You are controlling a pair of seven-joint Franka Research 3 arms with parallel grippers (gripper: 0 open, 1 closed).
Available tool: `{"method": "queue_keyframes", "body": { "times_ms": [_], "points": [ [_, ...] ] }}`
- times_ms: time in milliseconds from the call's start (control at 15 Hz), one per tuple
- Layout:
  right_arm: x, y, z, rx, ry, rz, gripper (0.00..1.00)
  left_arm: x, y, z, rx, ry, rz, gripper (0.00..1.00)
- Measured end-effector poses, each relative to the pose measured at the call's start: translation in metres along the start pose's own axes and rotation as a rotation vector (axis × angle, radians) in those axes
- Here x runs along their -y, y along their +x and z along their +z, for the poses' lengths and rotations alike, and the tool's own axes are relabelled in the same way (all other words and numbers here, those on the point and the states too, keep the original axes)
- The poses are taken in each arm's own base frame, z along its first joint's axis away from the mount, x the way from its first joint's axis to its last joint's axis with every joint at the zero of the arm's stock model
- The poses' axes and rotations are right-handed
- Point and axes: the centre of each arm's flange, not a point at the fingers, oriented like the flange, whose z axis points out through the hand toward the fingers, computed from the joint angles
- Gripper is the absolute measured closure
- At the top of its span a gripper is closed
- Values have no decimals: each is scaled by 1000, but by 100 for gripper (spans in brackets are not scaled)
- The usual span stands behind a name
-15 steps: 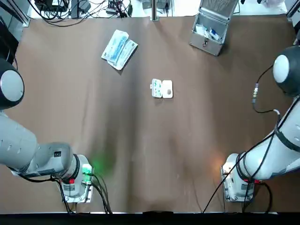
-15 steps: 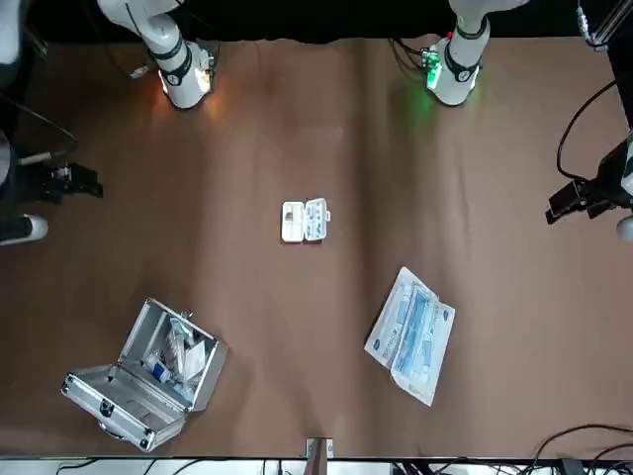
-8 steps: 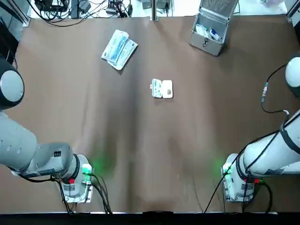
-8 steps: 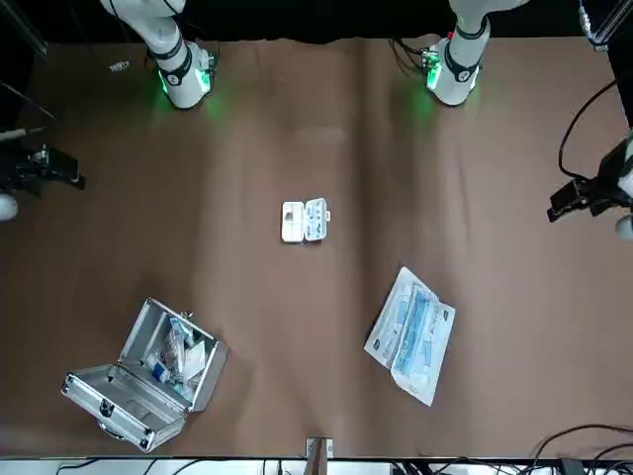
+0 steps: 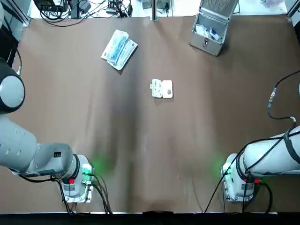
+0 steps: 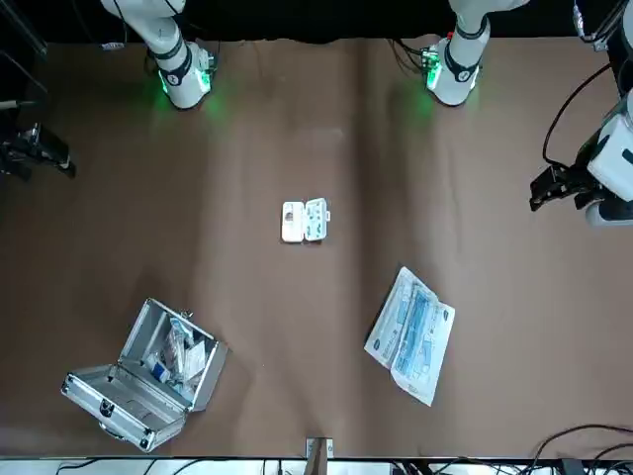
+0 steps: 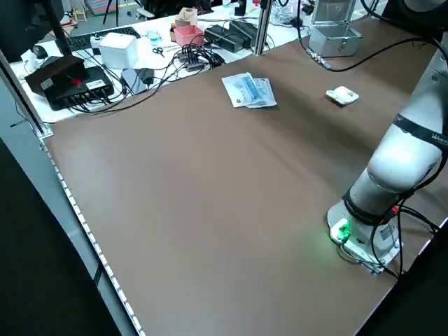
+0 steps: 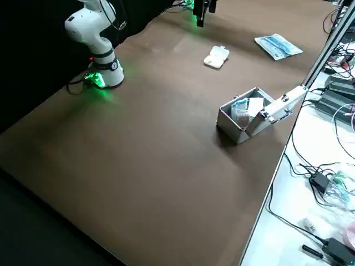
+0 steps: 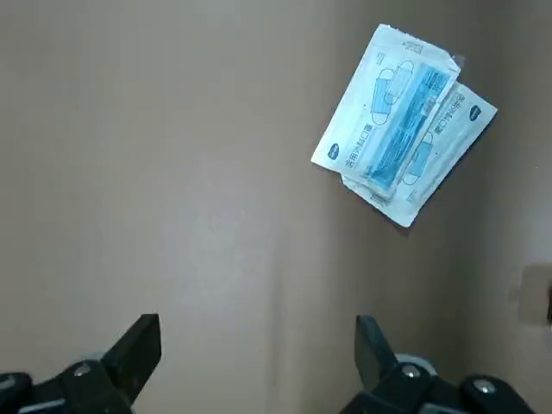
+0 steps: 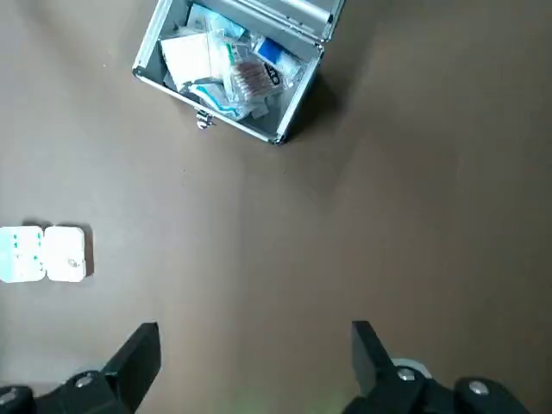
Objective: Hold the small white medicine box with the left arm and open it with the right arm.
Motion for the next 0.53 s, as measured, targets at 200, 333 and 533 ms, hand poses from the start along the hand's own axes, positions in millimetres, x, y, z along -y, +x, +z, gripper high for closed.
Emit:
{"method": "queue_keyframes", "body": {
  "times_ms": [200,333,533],
  "points": [
    [-4,1,1,-6,-1,8,2,1,1,-4,-9,-1,-5,0],
    [-9,0,1,-5,-1,17,2,3,2,-17,-37,-3,-8,0],
    [-13,1,1,-12,-3,24,2,3,1,-29,-59,-5,-8,0]
  ]
}}
